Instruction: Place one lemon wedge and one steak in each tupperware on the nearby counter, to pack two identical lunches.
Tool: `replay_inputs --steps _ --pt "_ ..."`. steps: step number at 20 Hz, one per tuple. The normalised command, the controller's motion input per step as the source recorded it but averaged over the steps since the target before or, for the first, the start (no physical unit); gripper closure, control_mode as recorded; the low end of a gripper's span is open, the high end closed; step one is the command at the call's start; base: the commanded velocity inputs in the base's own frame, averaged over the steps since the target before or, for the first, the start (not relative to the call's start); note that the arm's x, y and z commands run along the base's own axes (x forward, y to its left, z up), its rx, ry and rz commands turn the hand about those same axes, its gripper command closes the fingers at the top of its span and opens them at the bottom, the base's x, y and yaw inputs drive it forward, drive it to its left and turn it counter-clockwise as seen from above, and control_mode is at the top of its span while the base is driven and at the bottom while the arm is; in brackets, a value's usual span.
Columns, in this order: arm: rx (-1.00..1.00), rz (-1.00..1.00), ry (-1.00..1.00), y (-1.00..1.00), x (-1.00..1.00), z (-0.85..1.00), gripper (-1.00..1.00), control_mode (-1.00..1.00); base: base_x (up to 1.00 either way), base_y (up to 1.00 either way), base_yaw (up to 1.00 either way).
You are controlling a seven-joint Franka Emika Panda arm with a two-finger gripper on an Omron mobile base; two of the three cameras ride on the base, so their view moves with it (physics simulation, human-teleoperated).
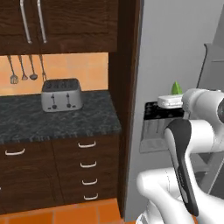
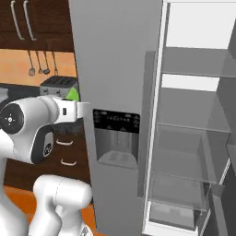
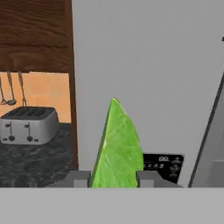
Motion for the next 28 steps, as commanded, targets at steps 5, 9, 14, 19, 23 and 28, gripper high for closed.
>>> replay_inputs --steps 5,9,14,19,23,28 --pt "0.00 0.00 0.00 0.00 0.00 0.00 1.00 1.00 0.07 1.00 0.31" --pt "0.00 0.00 0.00 0.00 0.00 0.00 1.00 1.00 0.21 1.00 0.52" --pt "0.00 0.00 0.00 0.00 0.00 0.00 1.00 1.00 0.53 1.00 0.46" --pt "0.00 0.00 0.00 0.00 0.00 0.00 1.00 1.00 0.88 1.00 0.31" --pt "0.00 0.00 0.00 0.00 0.00 0.00 1.00 1.00 1.00 1.00 0.17" --pt "0.00 0.00 0.00 0.00 0.00 0.00 1.00 1.00 1.00 1.00 0.03"
